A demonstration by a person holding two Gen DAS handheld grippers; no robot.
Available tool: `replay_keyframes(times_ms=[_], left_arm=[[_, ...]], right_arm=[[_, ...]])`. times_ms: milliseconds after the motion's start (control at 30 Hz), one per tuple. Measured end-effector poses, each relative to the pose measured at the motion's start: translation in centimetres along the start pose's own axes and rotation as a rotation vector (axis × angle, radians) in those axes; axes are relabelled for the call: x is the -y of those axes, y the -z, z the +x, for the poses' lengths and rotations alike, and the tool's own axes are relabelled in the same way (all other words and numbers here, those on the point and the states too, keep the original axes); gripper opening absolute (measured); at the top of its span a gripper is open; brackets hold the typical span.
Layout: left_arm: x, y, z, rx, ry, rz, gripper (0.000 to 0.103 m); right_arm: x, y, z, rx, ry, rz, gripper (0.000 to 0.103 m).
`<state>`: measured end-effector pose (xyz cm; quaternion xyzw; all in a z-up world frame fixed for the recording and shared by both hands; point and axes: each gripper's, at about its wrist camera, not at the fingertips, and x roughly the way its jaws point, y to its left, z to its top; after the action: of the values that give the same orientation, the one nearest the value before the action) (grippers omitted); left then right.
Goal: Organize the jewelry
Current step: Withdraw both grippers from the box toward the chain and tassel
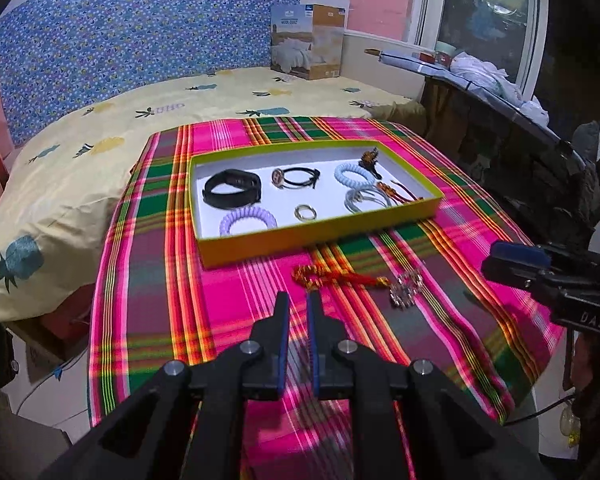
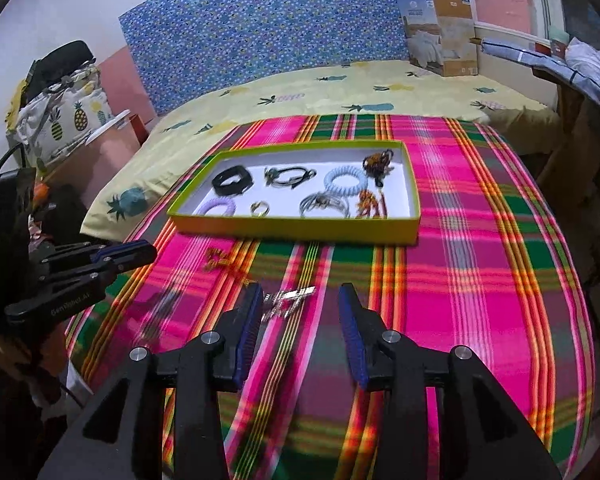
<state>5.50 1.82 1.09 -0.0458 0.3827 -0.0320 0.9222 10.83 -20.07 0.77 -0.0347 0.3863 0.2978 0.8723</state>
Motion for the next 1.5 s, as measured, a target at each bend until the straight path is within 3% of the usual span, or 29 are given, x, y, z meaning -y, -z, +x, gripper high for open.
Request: replay_keyframes(times_ms=[667,1200,1333,1500], left_arm=[[0.3,1.2,-0.8,0.002,0.022,-0.007,0.01],[-0.8,1.1,-0.2,-0.003,0.022,-0.03,0.01],[-1.4,1.1,-0.1,-0.003,0.016,-0.044,0.01],[-2.1,1.1,0.0,-0.002,0.013,-0.056,0.01]], right_arm=[[-1.0,1.8,-0.1,-0.021,-0.015,0.004,0.039],[-1.8,1.5,2.2,-0.049,-0.011,0.009,0.04],[-2.2,1.4,3.3,-0.06,0.0,0.011,0.047],[-2.9,1.3,5.1,-0.08,0.02,0.016,0.047]])
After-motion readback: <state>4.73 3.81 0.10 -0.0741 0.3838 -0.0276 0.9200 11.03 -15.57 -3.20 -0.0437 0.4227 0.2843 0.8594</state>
